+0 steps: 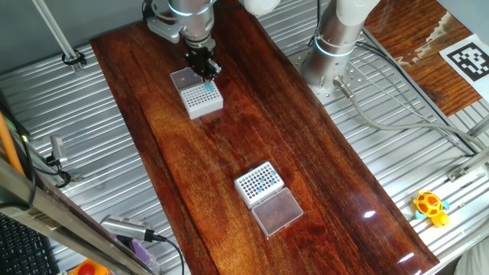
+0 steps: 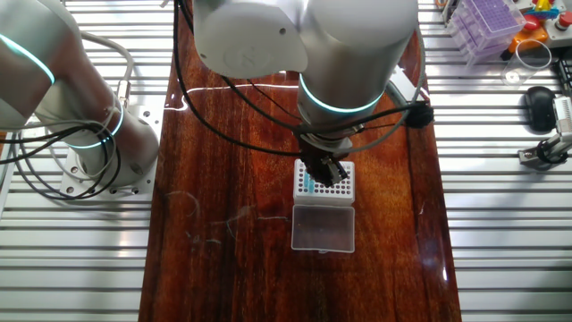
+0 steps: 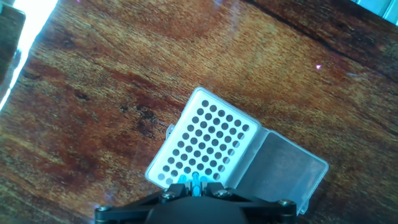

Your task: Transfer all medium pipette tips from one holder to another

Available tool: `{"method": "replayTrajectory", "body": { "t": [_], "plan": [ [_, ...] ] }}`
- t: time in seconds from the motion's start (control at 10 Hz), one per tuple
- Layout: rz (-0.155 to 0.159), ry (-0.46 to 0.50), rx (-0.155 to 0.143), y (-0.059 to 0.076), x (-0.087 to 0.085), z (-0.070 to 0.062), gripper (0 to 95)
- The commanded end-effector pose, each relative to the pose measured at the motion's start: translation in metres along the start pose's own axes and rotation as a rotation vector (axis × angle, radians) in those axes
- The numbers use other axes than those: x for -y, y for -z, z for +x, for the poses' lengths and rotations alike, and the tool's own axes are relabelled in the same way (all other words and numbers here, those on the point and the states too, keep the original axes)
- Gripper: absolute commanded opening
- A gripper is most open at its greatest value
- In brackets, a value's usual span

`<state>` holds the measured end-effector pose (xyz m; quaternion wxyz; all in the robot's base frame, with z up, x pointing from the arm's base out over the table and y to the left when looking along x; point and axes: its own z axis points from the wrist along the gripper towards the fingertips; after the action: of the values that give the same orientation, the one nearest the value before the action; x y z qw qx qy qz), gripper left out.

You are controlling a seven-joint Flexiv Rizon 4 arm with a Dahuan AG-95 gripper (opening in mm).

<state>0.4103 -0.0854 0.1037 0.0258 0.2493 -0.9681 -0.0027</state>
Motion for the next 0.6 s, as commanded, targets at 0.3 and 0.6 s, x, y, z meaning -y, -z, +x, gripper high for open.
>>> {"method": "replayTrajectory", "body": {
  "t": [0.3, 0.6],
  "plan": [
    [-0.001, 0.001, 0.0, -0.002, -0.001, -0.001, 19.0],
    [-0.006, -0.059, 0.002, 0.005, -0.015, -0.018, 0.0]
  ]
}}
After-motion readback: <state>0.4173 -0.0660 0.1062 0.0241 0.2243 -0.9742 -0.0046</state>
